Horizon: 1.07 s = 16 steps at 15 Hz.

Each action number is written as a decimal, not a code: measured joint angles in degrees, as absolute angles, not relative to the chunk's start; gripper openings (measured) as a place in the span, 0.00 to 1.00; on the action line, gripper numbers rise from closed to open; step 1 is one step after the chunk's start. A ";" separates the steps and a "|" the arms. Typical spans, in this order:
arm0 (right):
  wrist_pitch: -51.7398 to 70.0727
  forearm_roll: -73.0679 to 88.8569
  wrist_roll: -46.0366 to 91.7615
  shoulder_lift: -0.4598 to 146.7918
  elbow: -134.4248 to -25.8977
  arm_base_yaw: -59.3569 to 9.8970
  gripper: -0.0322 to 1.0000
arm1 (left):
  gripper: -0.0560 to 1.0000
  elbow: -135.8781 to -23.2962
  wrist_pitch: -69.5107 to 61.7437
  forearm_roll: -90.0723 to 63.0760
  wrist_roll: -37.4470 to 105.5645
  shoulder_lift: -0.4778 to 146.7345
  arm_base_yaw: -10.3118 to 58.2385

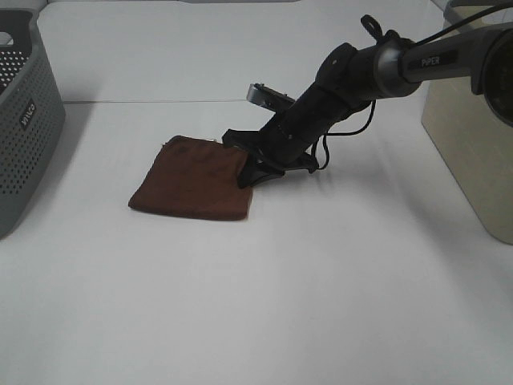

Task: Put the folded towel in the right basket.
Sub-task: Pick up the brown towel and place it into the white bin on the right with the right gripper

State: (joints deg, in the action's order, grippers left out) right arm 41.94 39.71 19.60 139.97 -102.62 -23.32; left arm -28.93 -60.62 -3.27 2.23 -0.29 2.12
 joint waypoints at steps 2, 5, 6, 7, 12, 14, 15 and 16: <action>44.63 35.70 19.54 136.94 -102.62 -23.32 0.03 | 0.88 -28.93 -60.62 -3.27 2.23 -0.29 2.12; 48.59 28.93 19.37 128.97 -102.62 -23.32 0.03 | 0.88 -28.93 -60.62 -3.27 2.23 -0.29 2.12; 49.90 27.10 19.02 126.17 -102.62 -23.32 0.03 | 0.88 -28.93 -60.62 -3.27 2.23 -0.29 2.12; 51.34 25.55 17.99 123.87 -102.62 -23.32 0.03 | 0.88 -28.93 -60.62 -3.27 2.23 -0.29 2.12; 59.59 13.06 12.32 114.36 -102.62 -21.31 0.03 | 0.88 -28.93 -60.62 -3.27 2.23 -0.29 2.12; 61.76 8.19 11.57 111.21 -102.62 -20.17 0.03 | 0.88 -28.93 -60.62 -3.27 2.23 -0.29 2.12; 62.62 5.27 11.12 109.89 -102.62 -19.65 0.03 | 0.88 -28.93 -60.62 -3.27 2.23 -0.29 2.12; 63.37 2.23 10.71 108.52 -102.62 -18.79 0.03 | 0.88 -28.93 -60.62 -3.27 2.23 -0.29 2.12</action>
